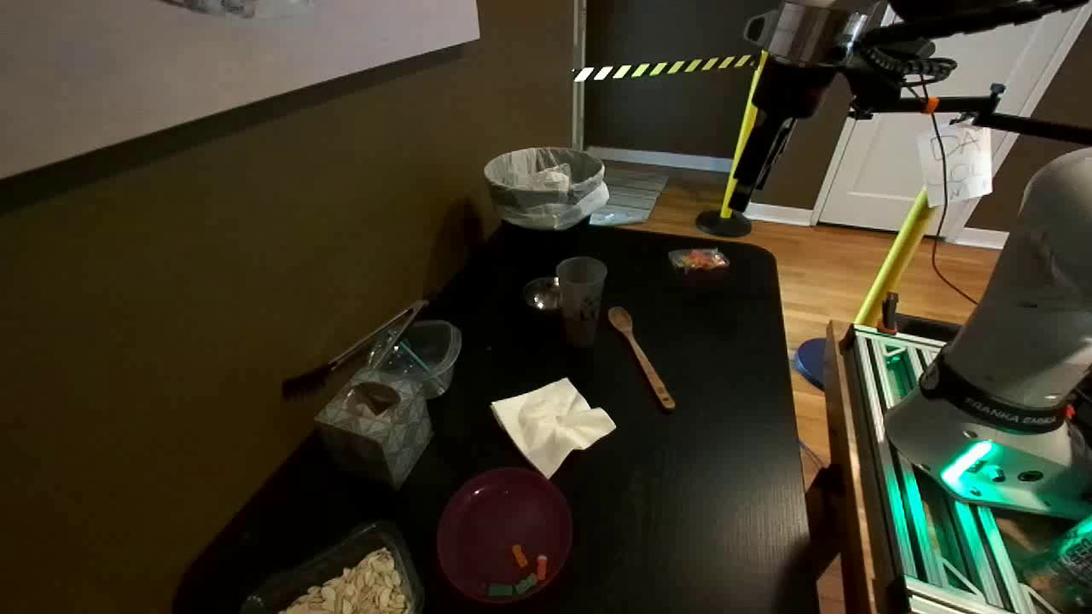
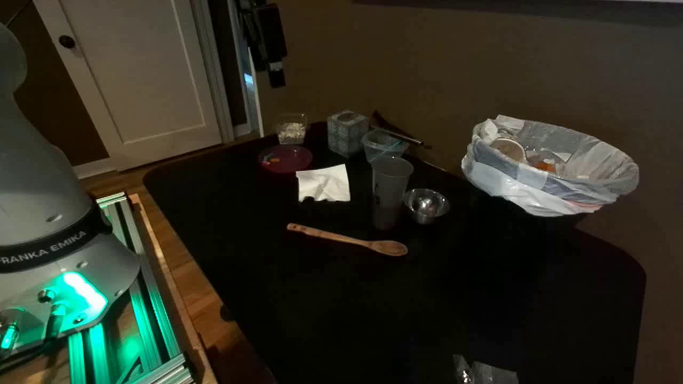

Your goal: Put the wooden spoon on the cup

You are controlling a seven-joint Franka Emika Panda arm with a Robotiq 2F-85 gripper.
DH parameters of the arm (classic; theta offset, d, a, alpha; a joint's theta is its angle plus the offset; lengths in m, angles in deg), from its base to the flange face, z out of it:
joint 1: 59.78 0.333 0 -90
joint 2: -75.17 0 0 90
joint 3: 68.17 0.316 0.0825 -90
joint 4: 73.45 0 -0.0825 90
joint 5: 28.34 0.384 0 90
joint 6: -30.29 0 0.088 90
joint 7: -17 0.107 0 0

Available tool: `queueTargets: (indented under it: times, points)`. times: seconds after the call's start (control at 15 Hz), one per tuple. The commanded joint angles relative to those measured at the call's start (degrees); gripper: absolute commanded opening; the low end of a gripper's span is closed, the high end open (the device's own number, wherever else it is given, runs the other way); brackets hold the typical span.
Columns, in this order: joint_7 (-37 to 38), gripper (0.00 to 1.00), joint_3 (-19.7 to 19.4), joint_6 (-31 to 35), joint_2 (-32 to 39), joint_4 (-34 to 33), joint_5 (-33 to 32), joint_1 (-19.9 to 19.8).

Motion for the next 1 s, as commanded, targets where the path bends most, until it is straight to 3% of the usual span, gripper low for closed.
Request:
queueTargets:
  times: [0.0,0.47,0.93]
  points:
    - [0.1,1.0,-0.1,-0.3,0.1,0.7,-0.1,0.1]
    - [0.8,1.0,0.1,0.6,1.3,1.8,-0.1,-0.1]
    - [12.3,1.0,0.6,20.5,15.3,0.3,3.4,-2.3]
